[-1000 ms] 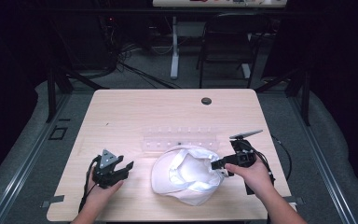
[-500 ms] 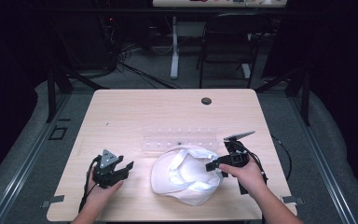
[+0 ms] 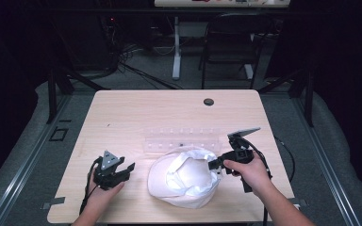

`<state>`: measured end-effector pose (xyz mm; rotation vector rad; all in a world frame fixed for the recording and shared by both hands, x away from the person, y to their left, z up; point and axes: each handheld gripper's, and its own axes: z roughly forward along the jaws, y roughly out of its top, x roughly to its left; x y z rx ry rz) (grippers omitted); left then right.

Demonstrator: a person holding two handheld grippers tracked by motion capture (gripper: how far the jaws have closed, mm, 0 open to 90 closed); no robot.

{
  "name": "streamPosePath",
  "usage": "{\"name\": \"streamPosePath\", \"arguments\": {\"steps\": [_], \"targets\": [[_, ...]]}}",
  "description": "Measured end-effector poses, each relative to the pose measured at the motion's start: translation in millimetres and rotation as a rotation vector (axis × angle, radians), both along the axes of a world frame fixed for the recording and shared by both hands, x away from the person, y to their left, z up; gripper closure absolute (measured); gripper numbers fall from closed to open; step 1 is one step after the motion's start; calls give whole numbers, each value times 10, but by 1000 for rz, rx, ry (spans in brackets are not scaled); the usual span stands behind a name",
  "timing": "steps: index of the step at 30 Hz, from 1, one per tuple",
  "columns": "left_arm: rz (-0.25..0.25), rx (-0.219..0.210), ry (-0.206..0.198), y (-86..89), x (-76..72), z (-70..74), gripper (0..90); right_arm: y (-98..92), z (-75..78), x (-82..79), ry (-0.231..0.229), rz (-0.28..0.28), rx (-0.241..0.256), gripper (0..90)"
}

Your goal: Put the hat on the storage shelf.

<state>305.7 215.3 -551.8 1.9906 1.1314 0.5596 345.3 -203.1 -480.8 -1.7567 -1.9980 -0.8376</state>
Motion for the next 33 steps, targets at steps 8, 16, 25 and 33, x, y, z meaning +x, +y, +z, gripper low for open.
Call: {"name": "streamPosePath", "arguments": {"steps": [8, 16, 25, 33], "targets": [[-2, 2, 0, 0, -2, 0, 498, 7, 67, 5, -7, 10, -27, 804], [-4, 2, 2, 0, 1, -5, 498, 26, 125, -1, -26, 36, -73, 813], [-12, 7, 2, -17, -4, -16, 499, 36, 262, -5, -75, 23, -94, 815], [-15, 9, 2, -31, -7, -25, 499, 89, 418, -14, -117, 33, -156, 816]]}}
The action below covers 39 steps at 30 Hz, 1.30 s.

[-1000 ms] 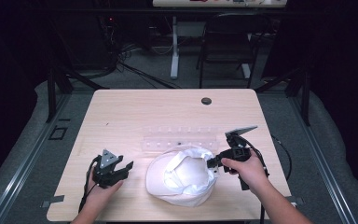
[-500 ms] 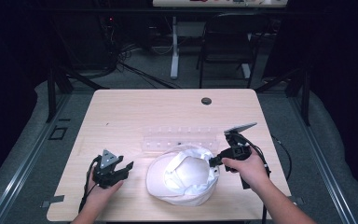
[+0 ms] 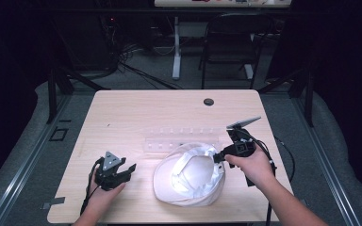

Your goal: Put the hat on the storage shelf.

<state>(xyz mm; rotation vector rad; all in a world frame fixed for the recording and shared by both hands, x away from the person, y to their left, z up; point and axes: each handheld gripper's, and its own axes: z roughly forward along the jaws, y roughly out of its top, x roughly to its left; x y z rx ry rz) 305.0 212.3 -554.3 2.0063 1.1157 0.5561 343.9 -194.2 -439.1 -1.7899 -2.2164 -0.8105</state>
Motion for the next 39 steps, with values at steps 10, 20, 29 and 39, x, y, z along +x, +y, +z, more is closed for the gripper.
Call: {"name": "streamPosePath", "arguments": {"steps": [10, 20, 29, 39], "targets": [[-4, 4, 0, -6, -1, -2, 499, 91, 193, 4, -6, 8, -83, 814], [-6, 4, 1, -14, -4, -5, 499, 218, 390, 22, -28, 42, -203, 814], [-8, 6, 0, -23, -5, -11, 499, 287, 537, 23, -34, 71, -234, 815], [-16, 12, 2, -30, -6, -11, 499, 347, 695, 25, -40, 89, -220, 817]]}}
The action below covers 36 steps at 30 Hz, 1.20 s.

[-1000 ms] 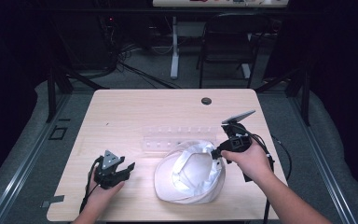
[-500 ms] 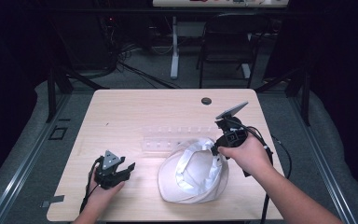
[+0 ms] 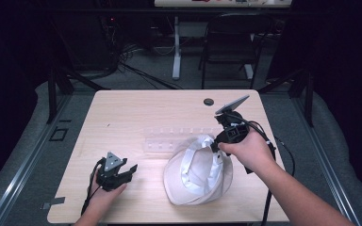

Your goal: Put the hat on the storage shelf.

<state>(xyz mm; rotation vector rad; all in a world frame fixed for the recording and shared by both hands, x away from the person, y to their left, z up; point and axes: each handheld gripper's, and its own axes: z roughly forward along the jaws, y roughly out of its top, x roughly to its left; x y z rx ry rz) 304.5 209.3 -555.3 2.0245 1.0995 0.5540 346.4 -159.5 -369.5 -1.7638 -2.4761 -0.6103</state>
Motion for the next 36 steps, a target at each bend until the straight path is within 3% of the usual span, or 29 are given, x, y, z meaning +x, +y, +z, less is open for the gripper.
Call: {"name": "streamPosePath", "arguments": {"steps": [10, 14, 24, 32, 36], "targets": [[-3, 0, 6, -4, -4, 2, 499, 53, 148, -15, 1, 10, 32, 818], [-4, -1, 7, -7, -7, 2, 499, 48, 238, -14, 0, 16, 66, 818], [-6, 1, 9, -12, -3, -2, 498, 7, 291, -16, 23, 14, 127, 819], [-4, -1, 6, -21, -8, -9, 498, -18, 350, -15, 5, 0, 203, 819], [-8, -1, 5, -27, -10, -10, 498, -64, 381, 10, -7, 4, 217, 818]]}}
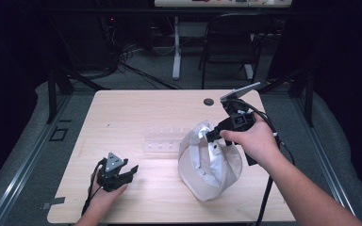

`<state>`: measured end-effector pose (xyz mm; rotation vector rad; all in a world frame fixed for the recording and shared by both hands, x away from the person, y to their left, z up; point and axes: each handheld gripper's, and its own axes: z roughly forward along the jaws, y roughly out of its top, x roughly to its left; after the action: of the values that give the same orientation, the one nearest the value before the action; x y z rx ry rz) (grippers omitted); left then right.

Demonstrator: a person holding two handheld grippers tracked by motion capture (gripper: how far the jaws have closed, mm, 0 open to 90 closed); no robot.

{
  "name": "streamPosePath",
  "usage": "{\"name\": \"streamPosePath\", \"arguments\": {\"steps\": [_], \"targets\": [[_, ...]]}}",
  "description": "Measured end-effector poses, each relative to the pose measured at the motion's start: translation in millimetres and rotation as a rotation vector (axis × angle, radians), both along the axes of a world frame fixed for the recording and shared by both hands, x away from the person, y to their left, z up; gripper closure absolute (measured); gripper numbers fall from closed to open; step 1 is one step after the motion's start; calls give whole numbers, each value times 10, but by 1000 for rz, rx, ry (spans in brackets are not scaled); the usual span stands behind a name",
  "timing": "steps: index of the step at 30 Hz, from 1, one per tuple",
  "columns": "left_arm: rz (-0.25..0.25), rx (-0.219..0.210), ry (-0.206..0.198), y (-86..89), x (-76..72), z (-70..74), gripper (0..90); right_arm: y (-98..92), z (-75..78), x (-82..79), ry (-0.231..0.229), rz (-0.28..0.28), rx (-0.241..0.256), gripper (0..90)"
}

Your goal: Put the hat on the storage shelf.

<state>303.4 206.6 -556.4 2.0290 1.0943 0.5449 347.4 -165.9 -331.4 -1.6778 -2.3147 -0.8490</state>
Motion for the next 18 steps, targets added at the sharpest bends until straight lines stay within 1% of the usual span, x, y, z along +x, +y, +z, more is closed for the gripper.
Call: {"name": "streamPosePath", "arguments": {"steps": [3, 4, 5, 7, 10, 16, 17, 18], "targets": [[2, -1, -1, -8, 2, -3, 497, -15, 40, -4, -4, -5, 10, 818], [1, -3, -2, -12, 1, -2, 495, -23, 60, -6, -18, -6, 20, 818], [1, -3, -2, -12, 1, -2, 494, -35, 79, -4, -20, 3, 20, 819], [0, -9, -2, -20, -2, -1, 494, -37, 109, -4, -30, -12, 34, 819], [-15, -4, -6, -41, -17, 6, 492, -57, 143, 8, -45, -17, 47, 818], [-20, -14, -8, -69, -33, 12, 486, -80, 211, 37, -56, -32, 74, 819], [-20, -14, -8, -69, -33, 12, 485, -86, 221, 45, -56, -27, 71, 818], [-23, -14, -9, -73, -35, 17, 484, -80, 227, 50, -58, -37, 79, 818]]}}
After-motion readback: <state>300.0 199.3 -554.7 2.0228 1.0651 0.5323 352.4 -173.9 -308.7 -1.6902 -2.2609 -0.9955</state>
